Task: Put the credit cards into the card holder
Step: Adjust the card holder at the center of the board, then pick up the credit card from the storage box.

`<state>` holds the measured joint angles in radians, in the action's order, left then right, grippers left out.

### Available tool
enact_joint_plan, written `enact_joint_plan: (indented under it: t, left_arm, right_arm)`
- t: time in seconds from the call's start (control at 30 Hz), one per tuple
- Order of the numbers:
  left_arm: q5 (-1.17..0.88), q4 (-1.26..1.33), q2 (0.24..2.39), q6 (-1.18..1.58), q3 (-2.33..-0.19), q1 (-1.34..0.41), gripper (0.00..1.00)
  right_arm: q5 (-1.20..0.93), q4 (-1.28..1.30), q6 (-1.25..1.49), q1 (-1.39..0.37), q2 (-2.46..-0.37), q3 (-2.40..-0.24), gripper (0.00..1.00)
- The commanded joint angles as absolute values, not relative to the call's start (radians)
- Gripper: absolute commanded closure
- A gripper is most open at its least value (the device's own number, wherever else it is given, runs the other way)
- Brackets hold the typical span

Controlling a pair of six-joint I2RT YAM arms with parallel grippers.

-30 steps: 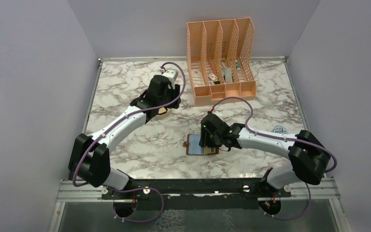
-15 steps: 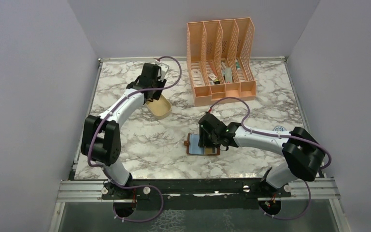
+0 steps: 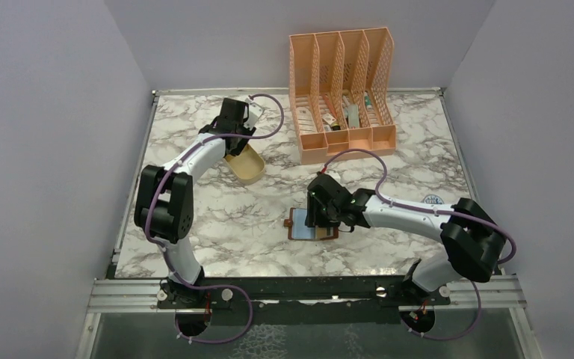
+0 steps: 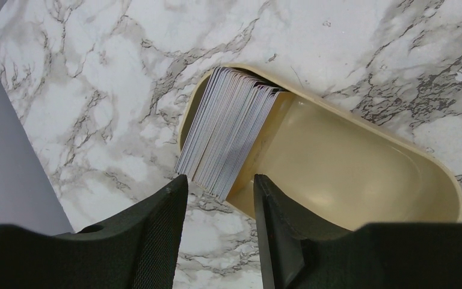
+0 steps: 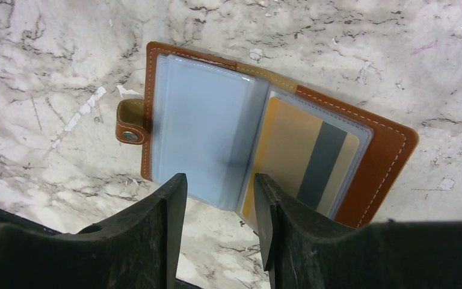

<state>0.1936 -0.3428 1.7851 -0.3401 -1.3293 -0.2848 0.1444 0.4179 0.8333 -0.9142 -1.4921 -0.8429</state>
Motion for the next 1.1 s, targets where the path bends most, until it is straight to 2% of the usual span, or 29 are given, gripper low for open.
enact_joint_plan:
  t: [0.0, 0.47, 1.07]
  left_arm:
    - [0.188, -0.315, 1.829, -0.388, -1.348, -0.284, 0.53]
    - [0.250, -0.306, 1.890, -0.388, -1.359, -0.288, 0.55]
    - [0.350, -0.304, 1.886, -0.415, -1.358, -0.313, 0.71]
  right_arm:
    - [0.111, 0.405, 0.821, -0.914, -1.461, -0.874, 0.54]
    - [0.119, 0.420, 0.828, -0.914, -1.384, -0.887, 0.54]
    - [0.111, 0.421, 0.820, -0.914, -1.379, -0.867, 0.54]
